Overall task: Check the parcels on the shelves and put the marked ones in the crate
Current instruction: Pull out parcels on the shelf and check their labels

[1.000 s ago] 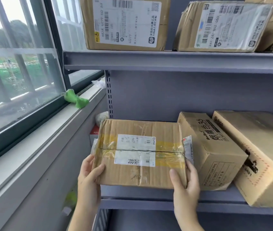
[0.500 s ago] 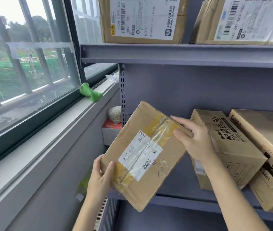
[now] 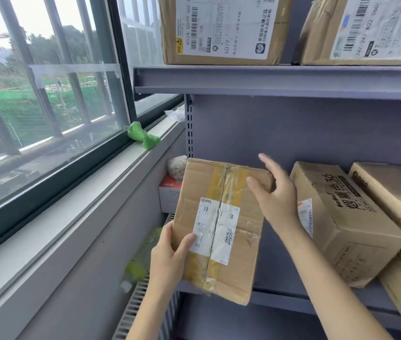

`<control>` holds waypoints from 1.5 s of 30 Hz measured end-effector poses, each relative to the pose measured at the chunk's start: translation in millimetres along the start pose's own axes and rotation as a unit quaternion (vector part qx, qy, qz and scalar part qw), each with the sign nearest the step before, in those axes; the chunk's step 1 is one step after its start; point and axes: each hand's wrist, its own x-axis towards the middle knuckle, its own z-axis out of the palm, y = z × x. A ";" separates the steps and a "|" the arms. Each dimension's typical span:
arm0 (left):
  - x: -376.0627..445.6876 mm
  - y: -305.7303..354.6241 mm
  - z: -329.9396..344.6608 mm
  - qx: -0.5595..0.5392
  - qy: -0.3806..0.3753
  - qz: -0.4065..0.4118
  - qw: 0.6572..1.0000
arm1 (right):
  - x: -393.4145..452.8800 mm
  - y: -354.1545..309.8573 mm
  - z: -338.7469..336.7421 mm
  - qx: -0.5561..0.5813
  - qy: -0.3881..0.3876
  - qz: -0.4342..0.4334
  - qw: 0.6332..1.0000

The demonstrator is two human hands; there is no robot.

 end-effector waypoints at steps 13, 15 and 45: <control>-0.9 6.0 14.0 0.073 0.016 -0.018 0.997 | -70.7 41.1 15.0 0.164 -0.057 0.294 0.940; 3.1 7.0 16.7 0.053 0.024 -0.044 0.997 | -58.9 45.1 9.9 0.224 -0.066 0.325 0.916; 22.9 21.8 29.7 0.081 0.030 0.088 0.992 | -76.7 17.3 -31.6 0.044 -0.010 0.126 0.991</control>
